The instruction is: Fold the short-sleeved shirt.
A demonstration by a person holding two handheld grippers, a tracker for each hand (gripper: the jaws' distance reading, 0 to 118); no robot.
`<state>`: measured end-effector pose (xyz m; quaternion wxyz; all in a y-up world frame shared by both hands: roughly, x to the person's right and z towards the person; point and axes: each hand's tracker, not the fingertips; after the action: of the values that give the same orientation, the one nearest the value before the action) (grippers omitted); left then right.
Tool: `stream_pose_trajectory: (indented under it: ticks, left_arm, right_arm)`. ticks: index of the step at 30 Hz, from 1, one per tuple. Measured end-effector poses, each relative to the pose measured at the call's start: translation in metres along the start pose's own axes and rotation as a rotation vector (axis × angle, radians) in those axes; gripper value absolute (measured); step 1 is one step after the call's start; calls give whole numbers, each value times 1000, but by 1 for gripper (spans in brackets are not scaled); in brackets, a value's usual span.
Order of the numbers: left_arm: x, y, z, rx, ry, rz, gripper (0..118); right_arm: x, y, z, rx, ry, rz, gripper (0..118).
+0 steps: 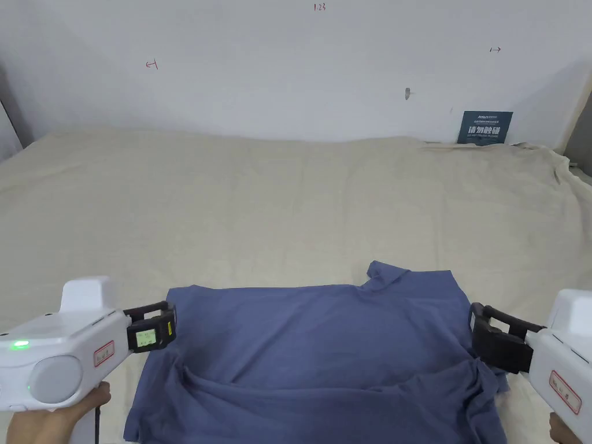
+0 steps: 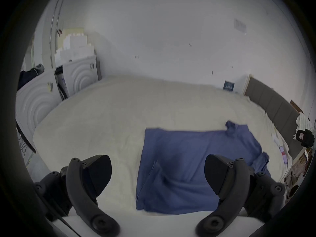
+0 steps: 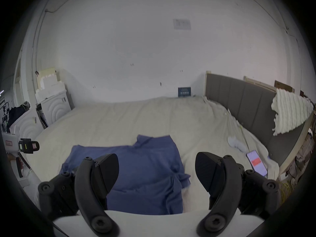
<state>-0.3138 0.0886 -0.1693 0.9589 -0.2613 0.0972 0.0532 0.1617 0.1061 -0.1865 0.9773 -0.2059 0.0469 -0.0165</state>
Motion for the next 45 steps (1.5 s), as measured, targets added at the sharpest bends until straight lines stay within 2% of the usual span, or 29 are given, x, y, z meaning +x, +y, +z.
stream_pose_trajectory:
  ticks: [2, 3, 5, 6, 7, 8, 9, 11, 12, 19, 23, 27, 28, 29, 30, 31, 33, 34, 40, 41, 43, 44, 45]
  left_arm:
    - [7, 5, -1, 16, 10, -11, 104]
    - [11, 7, -4, 35, 10, -15, 94]
    - [16, 7, -6, 69, 9, -31, 72]
    - [18, 8, -7, 84, 1, -32, 52]
    - [20, 7, -11, 93, -5, -41, 52]
    - [22, 8, -14, 98, -10, -46, 46]
    - [23, 8, -18, 102, -23, -49, 35]
    - [24, 8, -28, 97, -45, -34, 10]
    - [24, 8, -34, 92, -52, -29, 0]
    - [21, 18, -95, -46, -76, -49, 0]
    - [8, 38, -146, -100, -79, -26, 0]
    - [-8, 54, -207, -231, -81, 6, 0]
    - [-12, 57, -221, -246, -74, 13, 4]
    - [-16, 58, -236, -266, -69, 17, 11]
    - [-19, 59, -251, -301, -47, 15, 26]
    - [-21, 59, -261, -317, -39, 13, 45]
    - [-27, 57, -287, -379, -23, 8, 92]
    - [-28, 54, -300, -417, -13, 0, 102]
    - [-35, 29, -346, -532, 42, -51, 101]
    - [-36, 26, -351, -540, 55, -52, 98]
    - [-35, 20, -355, -566, 45, -58, 73]
    - [-35, 18, -355, -569, 16, -49, 66]
    - [-33, 19, -353, -551, 36, -48, 65]
  right_arm:
    - [-8, 5, 1, 29, -12, 10, 93]
    - [-11, 7, 1, 43, -16, 12, 88]
    - [-14, 9, -2, 60, -12, 22, 63]
    - [-15, 10, -4, 68, -11, 27, 47]
    - [-17, 12, -6, 73, -10, 30, 47]
    - [-18, 13, -10, 74, -7, 33, 42]
    - [-21, 15, -12, 73, 1, 34, 33]
    - [-23, 15, -21, 75, 6, 34, 7]
    - [-24, 16, -25, 76, 9, 36, 0]
    - [-26, 22, -58, 63, 24, 48, 0]
    - [-23, 25, -82, 46, 26, 48, 0]
    - [-20, 26, -106, 28, 22, 45, 0]
    - [-19, 25, -113, 21, 22, 42, 0]
    - [-19, 25, -117, 15, 21, 41, 0]
    - [-19, 24, -123, 8, 19, 42, 0]
    - [-18, 23, -129, -1, 16, 43, 0]
    - [-16, 20, -140, -16, 13, 41, 0]
    - [-15, 18, -145, -27, 10, 40, 0]
    - [-8, 6, -168, -82, -5, 38, 0]
    - [-5, 3, -171, -88, -7, 37, 0]
    - [-1, -1, -175, -103, -13, 34, 0]
    - [1, -2, -177, -111, -15, 32, 0]
    - [4, -4, -179, -119, -15, 27, 0]
